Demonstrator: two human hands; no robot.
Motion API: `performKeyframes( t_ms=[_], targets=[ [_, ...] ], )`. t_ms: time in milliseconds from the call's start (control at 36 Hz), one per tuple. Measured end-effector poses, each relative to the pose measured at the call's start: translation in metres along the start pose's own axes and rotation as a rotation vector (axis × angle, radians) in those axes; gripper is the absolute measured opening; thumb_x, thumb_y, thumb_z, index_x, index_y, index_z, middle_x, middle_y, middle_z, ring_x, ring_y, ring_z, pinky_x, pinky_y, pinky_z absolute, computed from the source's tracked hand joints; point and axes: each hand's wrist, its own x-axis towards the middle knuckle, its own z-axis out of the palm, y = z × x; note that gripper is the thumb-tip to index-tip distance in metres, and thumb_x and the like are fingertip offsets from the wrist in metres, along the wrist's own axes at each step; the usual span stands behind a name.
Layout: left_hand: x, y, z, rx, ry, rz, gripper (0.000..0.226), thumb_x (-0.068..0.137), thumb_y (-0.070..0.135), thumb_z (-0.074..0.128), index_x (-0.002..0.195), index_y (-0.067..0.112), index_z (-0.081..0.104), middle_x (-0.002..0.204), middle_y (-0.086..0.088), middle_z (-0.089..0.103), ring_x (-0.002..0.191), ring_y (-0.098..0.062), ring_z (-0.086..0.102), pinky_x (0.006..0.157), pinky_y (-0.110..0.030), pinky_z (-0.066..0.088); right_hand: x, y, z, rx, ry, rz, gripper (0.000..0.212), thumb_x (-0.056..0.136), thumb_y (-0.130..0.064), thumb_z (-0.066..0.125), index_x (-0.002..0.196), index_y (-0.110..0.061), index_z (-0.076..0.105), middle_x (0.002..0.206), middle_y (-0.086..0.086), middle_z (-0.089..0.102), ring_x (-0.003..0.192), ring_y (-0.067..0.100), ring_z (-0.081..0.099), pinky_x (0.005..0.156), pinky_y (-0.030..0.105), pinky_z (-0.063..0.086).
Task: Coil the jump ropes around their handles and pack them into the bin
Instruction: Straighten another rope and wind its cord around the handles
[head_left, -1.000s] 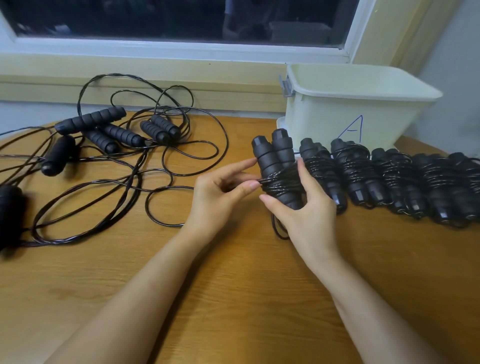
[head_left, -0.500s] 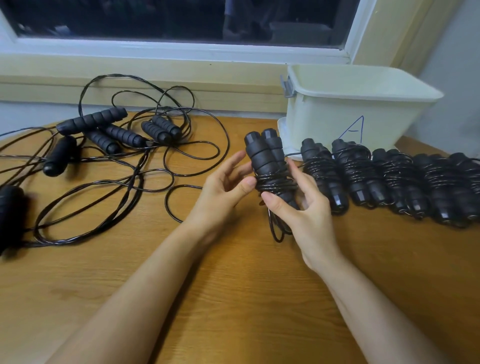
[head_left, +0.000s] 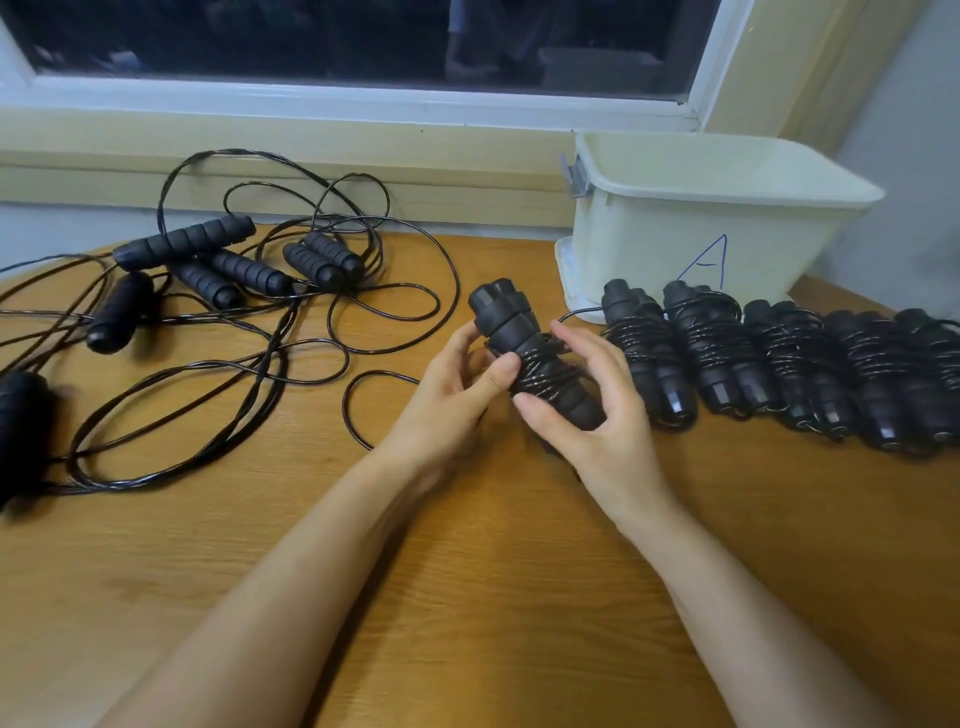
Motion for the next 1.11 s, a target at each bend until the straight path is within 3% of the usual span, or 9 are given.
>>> performKeyframes(
  t_ms=[111, 222, 389, 472, 583, 750, 861, 1000, 1111],
  targets=[
    [0.000, -0.002, 0.001, 0.042, 0.031, 0.009, 0.054, 0.088, 0.029, 0.068, 0.138, 0.015, 0.051, 0.120, -0.019, 0.063, 0.115, -0.026, 0.062, 0.099, -0.042, 0.051, 0.001, -0.002, 0.001, -0.232, -0.016, -0.051, 0.093, 0.067, -0.059, 0.077, 0.146, -0.021, 0.046, 0.136, -0.008, 0.051, 0.125, 0.001, 0.047, 0.097, 0.006, 0.036],
    [0.001, -0.003, 0.001, 0.093, 0.077, 0.063, 0.069, 0.078, 0.033, 0.076, 0.138, 0.011, 0.051, 0.108, -0.020, 0.063, 0.093, -0.014, 0.068, 0.079, -0.026, 0.054, 0.000, 0.001, 0.002, -0.378, 0.044, -0.075, 0.091, 0.071, -0.051, 0.079, 0.149, -0.019, 0.044, 0.132, -0.005, 0.061, 0.118, 0.007, 0.054, 0.088, 0.013, 0.038],
    [0.000, 0.001, 0.000, 0.164, 0.060, 0.115, 0.065, 0.079, 0.027, 0.071, 0.139, 0.012, 0.052, 0.106, -0.016, 0.063, 0.093, -0.011, 0.067, 0.083, -0.023, 0.052, -0.001, 0.001, 0.000, -0.372, 0.040, -0.125, 0.082, 0.081, -0.043, 0.075, 0.151, -0.020, 0.038, 0.130, -0.005, 0.063, 0.114, 0.005, 0.054, 0.087, -0.002, 0.031],
    [-0.001, 0.004, -0.001, 0.194, 0.006, 0.133, 0.063, 0.082, 0.024, 0.068, 0.141, 0.011, 0.049, 0.117, -0.025, 0.061, 0.101, -0.013, 0.066, 0.089, -0.023, 0.052, -0.001, 0.001, -0.002, -0.314, 0.034, -0.124, 0.080, 0.082, -0.040, 0.075, 0.151, -0.025, 0.038, 0.128, -0.021, 0.055, 0.116, 0.000, 0.055, 0.091, 0.000, 0.034],
    [-0.003, 0.009, -0.003, 0.213, -0.058, 0.093, 0.071, 0.083, 0.023, 0.067, 0.148, 0.013, 0.041, 0.116, -0.009, 0.065, 0.108, -0.007, 0.064, 0.090, -0.021, 0.050, 0.000, 0.004, -0.005, -0.179, -0.005, -0.084, 0.078, 0.081, -0.039, 0.075, 0.150, -0.029, 0.039, 0.115, -0.039, 0.051, 0.110, -0.003, 0.059, 0.092, 0.009, 0.043],
    [-0.004, 0.010, -0.004, 0.147, -0.095, 0.047, 0.080, 0.084, 0.019, 0.066, 0.154, 0.015, 0.029, 0.124, -0.007, 0.068, 0.121, -0.015, 0.061, 0.104, -0.030, 0.047, 0.006, 0.006, -0.012, -0.020, -0.078, -0.011, 0.082, 0.076, -0.048, 0.072, 0.150, -0.033, 0.040, 0.109, -0.041, 0.060, 0.115, -0.001, 0.060, 0.101, 0.031, 0.049],
    [-0.004, 0.014, -0.006, 0.159, -0.120, 0.047, 0.080, 0.083, 0.018, 0.063, 0.154, 0.015, 0.025, 0.121, -0.003, 0.070, 0.119, -0.009, 0.061, 0.098, -0.021, 0.048, 0.007, 0.006, -0.014, 0.033, -0.099, 0.013, 0.083, 0.077, -0.045, 0.070, 0.151, -0.029, 0.037, 0.113, -0.049, 0.054, 0.123, -0.010, 0.051, 0.106, 0.023, 0.040],
    [-0.006, 0.019, -0.006, 0.259, -0.113, 0.079, 0.069, 0.091, 0.013, 0.058, 0.152, 0.013, 0.025, 0.114, 0.010, 0.067, 0.112, 0.006, 0.060, 0.089, -0.010, 0.045, 0.008, 0.004, -0.017, 0.095, -0.127, 0.035, 0.079, 0.082, -0.039, 0.066, 0.153, -0.025, 0.034, 0.124, -0.046, 0.049, 0.130, -0.011, 0.044, 0.108, 0.017, 0.037],
    [-0.005, 0.017, -0.006, 0.237, 0.013, 0.136, 0.056, 0.092, 0.010, 0.060, 0.144, 0.016, 0.040, 0.098, 0.013, 0.075, 0.103, 0.003, 0.066, 0.087, -0.010, 0.047, 0.009, -0.001, -0.017, 0.189, -0.142, 0.063, 0.071, 0.086, -0.036, 0.063, 0.151, -0.028, 0.035, 0.144, -0.018, 0.050, 0.135, -0.001, 0.044, 0.115, 0.030, 0.037]
  ],
)
